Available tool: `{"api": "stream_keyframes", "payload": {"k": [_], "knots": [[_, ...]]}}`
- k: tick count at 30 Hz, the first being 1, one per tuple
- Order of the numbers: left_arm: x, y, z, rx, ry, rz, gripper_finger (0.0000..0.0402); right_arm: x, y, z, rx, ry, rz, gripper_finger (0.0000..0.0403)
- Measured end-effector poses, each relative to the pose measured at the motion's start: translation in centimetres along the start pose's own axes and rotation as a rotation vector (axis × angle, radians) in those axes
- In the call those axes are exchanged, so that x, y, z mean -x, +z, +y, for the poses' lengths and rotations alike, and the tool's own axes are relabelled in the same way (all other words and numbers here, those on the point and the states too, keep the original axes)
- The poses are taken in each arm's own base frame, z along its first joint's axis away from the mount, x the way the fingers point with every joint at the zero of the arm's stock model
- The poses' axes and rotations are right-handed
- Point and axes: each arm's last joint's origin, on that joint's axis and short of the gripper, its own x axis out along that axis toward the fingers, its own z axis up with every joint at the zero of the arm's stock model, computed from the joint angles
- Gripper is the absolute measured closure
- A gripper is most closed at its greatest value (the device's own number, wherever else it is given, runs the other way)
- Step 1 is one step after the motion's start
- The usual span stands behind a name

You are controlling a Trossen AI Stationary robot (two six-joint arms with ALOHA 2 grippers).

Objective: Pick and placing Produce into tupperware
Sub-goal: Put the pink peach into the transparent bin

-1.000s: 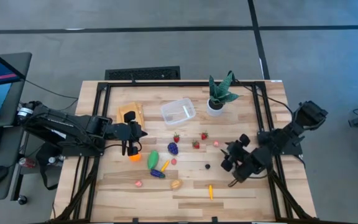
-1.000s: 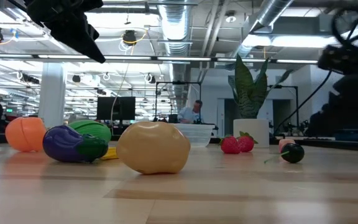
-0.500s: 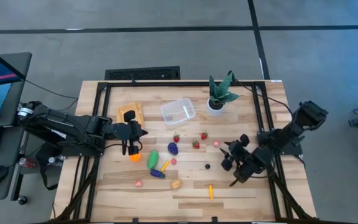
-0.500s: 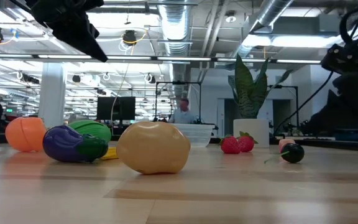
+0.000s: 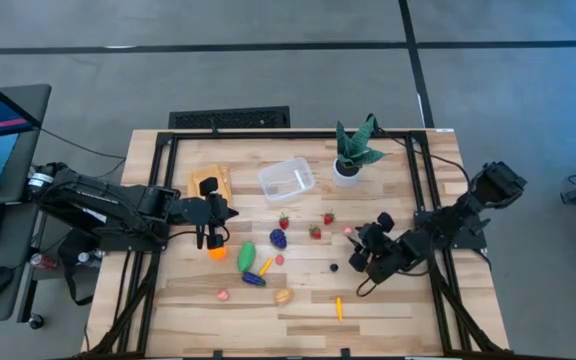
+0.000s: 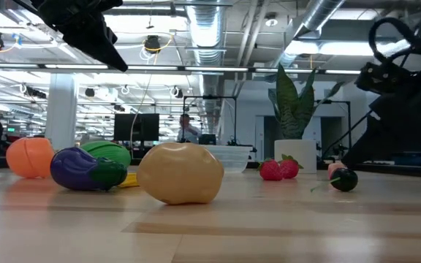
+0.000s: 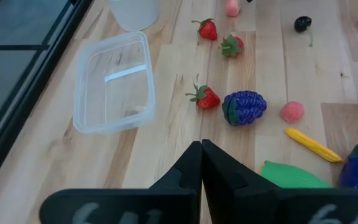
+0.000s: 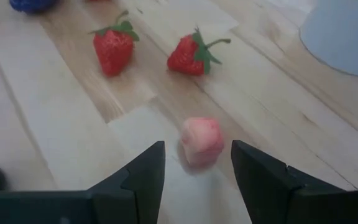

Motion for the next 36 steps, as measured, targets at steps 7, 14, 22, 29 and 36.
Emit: {"api": "stream_keyframes", "payload": {"k": [7, 14, 22, 29, 36], "knots": [[0.0, 0.0, 0.0, 0.001, 0.0, 0.001, 0.0401, -0.6, -0.5, -0.6, -0.033, 0.011, -0.006, 0.0227], [0.0, 0.0, 0.0, -0.002, -0.001, 0.0, 0.0401, -1.1, -1.1, -1.0, -0.065, 0.057, -0.019, 0.0229], [0.0, 0.0, 0.0, -0.003, 0.001, 0.0, 0.0401, -1.8, -0.4, -1.2, -0.04, 0.069, -0.005, 0.023], [0.0, 0.0, 0.0, -0.006, 0.001, 0.0, 0.0401, -2.3, 0.0, -1.4, -0.045, 0.071, 0.018, 0.025], [0.0, 0.0, 0.0, -0.006, 0.002, 0.0, 0.0401, -2.2, 0.0, -1.4, -0.036, 0.072, 0.017, 0.0309]]}}
